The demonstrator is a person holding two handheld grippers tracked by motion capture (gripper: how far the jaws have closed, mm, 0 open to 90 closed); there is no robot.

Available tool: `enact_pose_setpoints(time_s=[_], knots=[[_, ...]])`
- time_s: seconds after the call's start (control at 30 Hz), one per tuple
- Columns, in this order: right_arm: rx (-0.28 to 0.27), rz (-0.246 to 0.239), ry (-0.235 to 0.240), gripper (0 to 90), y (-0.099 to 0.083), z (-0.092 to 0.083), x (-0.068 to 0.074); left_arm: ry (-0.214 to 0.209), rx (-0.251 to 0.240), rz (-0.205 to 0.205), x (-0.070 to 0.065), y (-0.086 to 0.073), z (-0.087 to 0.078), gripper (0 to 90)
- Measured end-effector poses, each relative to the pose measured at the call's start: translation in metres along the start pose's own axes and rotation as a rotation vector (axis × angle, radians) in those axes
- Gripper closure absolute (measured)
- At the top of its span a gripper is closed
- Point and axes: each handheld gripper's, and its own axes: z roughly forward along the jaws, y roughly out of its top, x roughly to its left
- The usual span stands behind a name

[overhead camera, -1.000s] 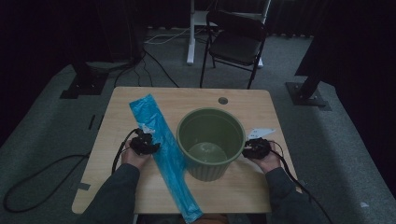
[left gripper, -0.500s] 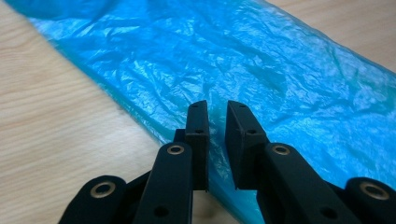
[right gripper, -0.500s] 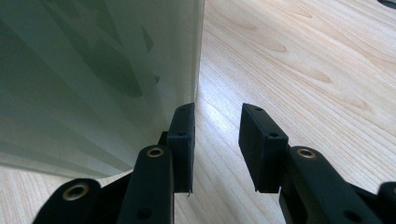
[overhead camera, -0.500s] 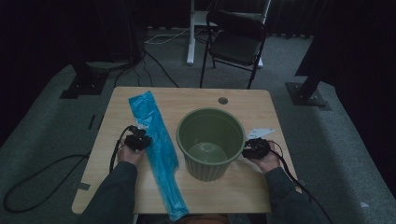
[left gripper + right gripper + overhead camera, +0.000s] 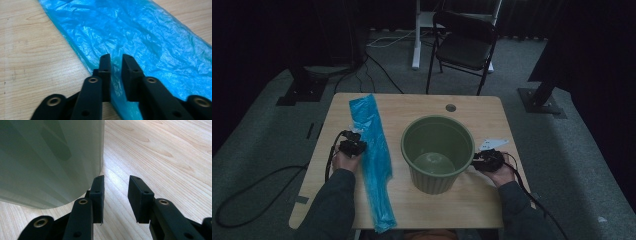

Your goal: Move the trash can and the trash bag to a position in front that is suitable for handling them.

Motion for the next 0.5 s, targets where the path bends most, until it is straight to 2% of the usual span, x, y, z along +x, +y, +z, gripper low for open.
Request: enact_pose_setpoints(time_s=[0.03,0.07,0.1,0.13,0.33,0.5], knots=[[0.000,0.000,0.001,66.0,0.000,0.000,0.000,-0.002,-0.014,-0.002,-0.002,0.002,-0.002,72.0],[0.002,0.000,0.001,65.9,0.000,0.001,0.000,-0.008,-0.030,-0.009,-0.003,0.005,-0.003,61.5],[0.002,0.000,0.001,65.9,0.000,0.001,0.000,-0.023,-0.047,-0.016,-0.005,0.008,-0.005,61.5],[0.005,-0.001,0.000,65.6,0.000,0.001,-0.001,-0.036,-0.064,-0.023,-0.007,0.012,-0.007,56.3],[0.001,0.004,-0.003,64.9,0.001,0.002,-0.003,-0.068,-0.098,-0.040,-0.023,0.036,-0.002,50.1],[0.003,0.001,0.001,64.6,0.002,0.003,-0.003,-0.042,-0.081,-0.038,-0.034,0.049,0.010,47.6]])
